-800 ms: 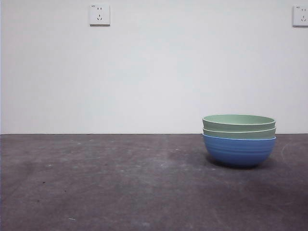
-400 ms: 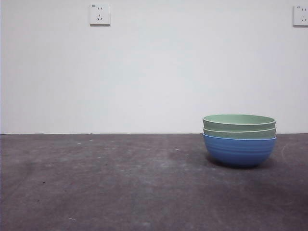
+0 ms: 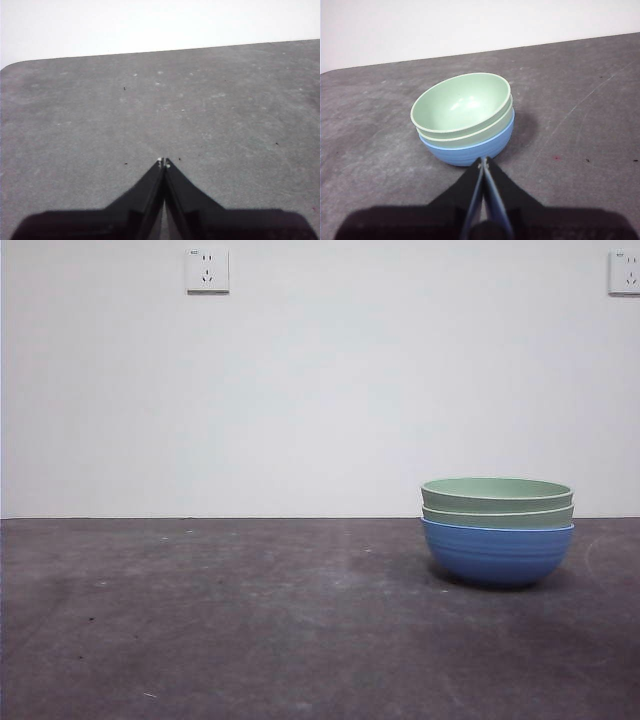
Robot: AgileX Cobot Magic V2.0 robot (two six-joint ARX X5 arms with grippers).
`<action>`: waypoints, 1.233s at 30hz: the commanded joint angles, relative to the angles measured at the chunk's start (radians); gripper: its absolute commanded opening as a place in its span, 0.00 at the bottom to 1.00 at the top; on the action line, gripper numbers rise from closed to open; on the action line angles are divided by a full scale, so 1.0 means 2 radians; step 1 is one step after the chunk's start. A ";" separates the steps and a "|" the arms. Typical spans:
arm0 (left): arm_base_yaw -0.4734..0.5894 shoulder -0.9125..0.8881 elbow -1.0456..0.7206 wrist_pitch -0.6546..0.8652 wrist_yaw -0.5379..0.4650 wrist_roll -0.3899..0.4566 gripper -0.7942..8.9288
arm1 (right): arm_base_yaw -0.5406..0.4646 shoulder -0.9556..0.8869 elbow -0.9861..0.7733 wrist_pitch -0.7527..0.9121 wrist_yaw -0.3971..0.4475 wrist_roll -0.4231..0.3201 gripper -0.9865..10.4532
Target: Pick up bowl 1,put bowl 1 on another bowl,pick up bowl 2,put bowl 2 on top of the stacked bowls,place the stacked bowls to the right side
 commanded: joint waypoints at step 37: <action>0.002 -0.001 -0.007 0.001 -0.001 -0.005 0.08 | 0.000 -0.002 -0.006 -0.004 0.001 0.005 0.09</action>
